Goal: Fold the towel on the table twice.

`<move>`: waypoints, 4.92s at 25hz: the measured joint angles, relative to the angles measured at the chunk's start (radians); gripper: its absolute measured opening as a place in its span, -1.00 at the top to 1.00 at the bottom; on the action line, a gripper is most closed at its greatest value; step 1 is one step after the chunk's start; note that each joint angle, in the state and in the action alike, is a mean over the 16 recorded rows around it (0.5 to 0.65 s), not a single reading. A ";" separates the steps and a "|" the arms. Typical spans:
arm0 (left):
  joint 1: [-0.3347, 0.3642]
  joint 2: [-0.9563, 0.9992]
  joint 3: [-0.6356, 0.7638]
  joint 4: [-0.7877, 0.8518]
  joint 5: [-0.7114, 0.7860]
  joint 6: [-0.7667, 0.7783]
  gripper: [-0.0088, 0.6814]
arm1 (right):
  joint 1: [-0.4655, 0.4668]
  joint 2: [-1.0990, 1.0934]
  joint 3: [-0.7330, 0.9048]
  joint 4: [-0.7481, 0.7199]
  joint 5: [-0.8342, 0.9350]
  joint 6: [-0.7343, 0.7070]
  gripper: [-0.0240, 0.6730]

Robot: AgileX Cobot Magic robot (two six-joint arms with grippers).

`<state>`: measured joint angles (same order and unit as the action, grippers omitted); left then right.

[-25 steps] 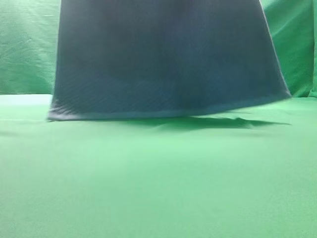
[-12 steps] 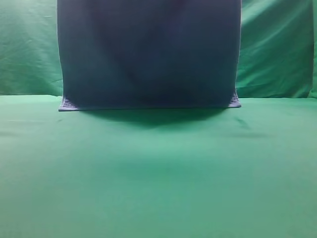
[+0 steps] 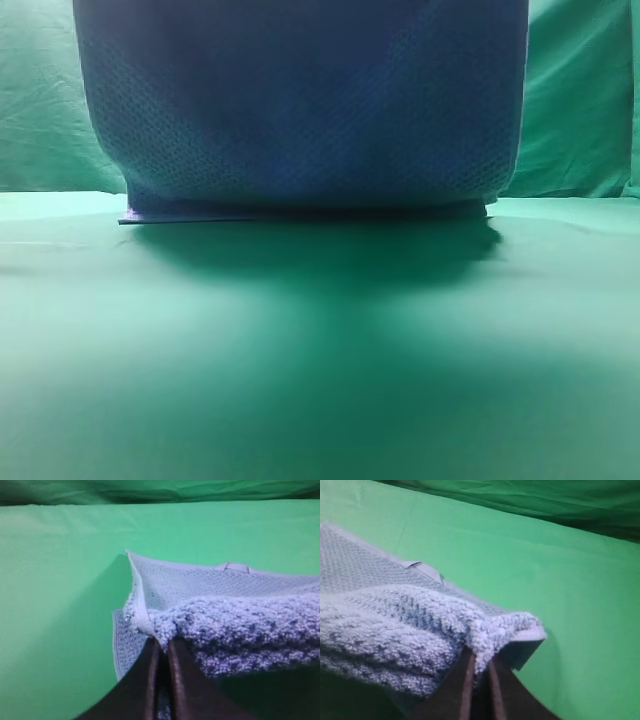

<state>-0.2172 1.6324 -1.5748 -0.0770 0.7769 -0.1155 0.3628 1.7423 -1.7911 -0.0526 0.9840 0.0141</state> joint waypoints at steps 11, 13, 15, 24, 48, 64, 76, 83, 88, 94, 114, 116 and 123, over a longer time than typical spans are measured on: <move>-0.002 -0.338 0.496 -0.081 -0.059 0.025 0.97 | 0.163 -0.318 0.479 -0.067 -0.066 0.161 0.93; -0.002 -0.391 0.579 -0.110 -0.067 0.038 0.97 | 0.204 -0.359 0.549 -0.091 -0.067 0.210 0.93; -0.002 -0.438 0.657 -0.140 -0.075 0.052 0.97 | 0.245 -0.399 0.617 -0.117 -0.069 0.263 0.93; -0.002 -0.574 0.916 -0.279 -0.096 0.108 0.97 | 0.382 -0.527 0.861 -0.186 -0.072 0.452 0.93; -0.004 -0.214 0.704 -0.341 -0.198 0.142 0.97 | 0.138 -0.308 0.816 -0.074 -0.226 0.275 0.93; -0.004 0.105 0.444 -0.299 -0.372 0.143 0.97 | 0.063 0.084 0.493 -0.118 -0.337 0.158 0.93; -0.004 0.181 0.437 -0.302 -0.460 0.153 0.63 | 0.056 0.187 0.434 -0.181 -0.371 0.233 0.79; -0.004 0.174 0.422 -0.298 -0.407 0.160 -0.17 | 0.042 0.180 0.430 -0.188 -0.351 0.318 0.10; -0.003 0.122 0.369 -0.283 -0.296 0.162 -0.51 | 0.033 0.137 0.405 -0.188 -0.288 0.350 -0.40; -0.003 0.008 0.277 -0.262 -0.130 0.162 -0.18 | 0.030 0.015 0.356 -0.187 -0.162 0.338 -0.40; -0.002 -0.745 0.457 -0.272 0.015 0.286 0.97 | 0.028 -0.777 0.541 -0.141 -0.055 0.189 0.93; -0.002 -0.839 0.524 -0.280 0.000 0.304 0.97 | 0.028 -0.861 0.613 -0.138 -0.093 0.181 0.93; -0.002 -1.160 0.756 -0.310 -0.070 0.347 0.97 | 0.028 -1.137 0.870 -0.137 -0.236 0.157 0.93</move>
<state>-0.2196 0.4725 -0.8187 -0.3871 0.7070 0.2312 0.3910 0.6056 -0.9214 -0.1895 0.7481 0.1708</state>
